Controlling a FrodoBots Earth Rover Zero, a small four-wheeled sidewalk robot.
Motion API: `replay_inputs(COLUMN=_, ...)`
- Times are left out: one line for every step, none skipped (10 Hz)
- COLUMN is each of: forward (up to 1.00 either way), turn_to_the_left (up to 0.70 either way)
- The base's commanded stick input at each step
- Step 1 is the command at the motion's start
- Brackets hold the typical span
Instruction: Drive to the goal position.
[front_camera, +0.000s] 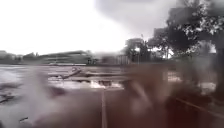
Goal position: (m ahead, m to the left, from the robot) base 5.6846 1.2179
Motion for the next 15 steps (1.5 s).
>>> replay_inputs(forward=0.45, turn_to_the_left=0.00)
replay_inputs(forward=0.45, turn_to_the_left=0.00)
replay_inputs(forward=0.45, turn_to_the_left=0.00)
replay_inputs(forward=0.45, turn_to_the_left=0.00)
replay_inputs(forward=0.45, turn_to_the_left=0.00)
replay_inputs(forward=0.45, turn_to_the_left=0.00)
replay_inputs(forward=0.45, turn_to_the_left=0.00)
replay_inputs(forward=0.45, turn_to_the_left=0.00)
replay_inputs(forward=0.45, turn_to_the_left=0.00)
replay_inputs(forward=0.45, turn_to_the_left=0.00)
replay_inputs(forward=0.45, turn_to_the_left=0.00)
replay_inputs(forward=0.45, turn_to_the_left=0.00)
replay_inputs(forward=0.45, turn_to_the_left=0.00)
replay_inputs(forward=0.45, turn_to_the_left=0.00)
replay_inputs(forward=0.45, turn_to_the_left=0.00)
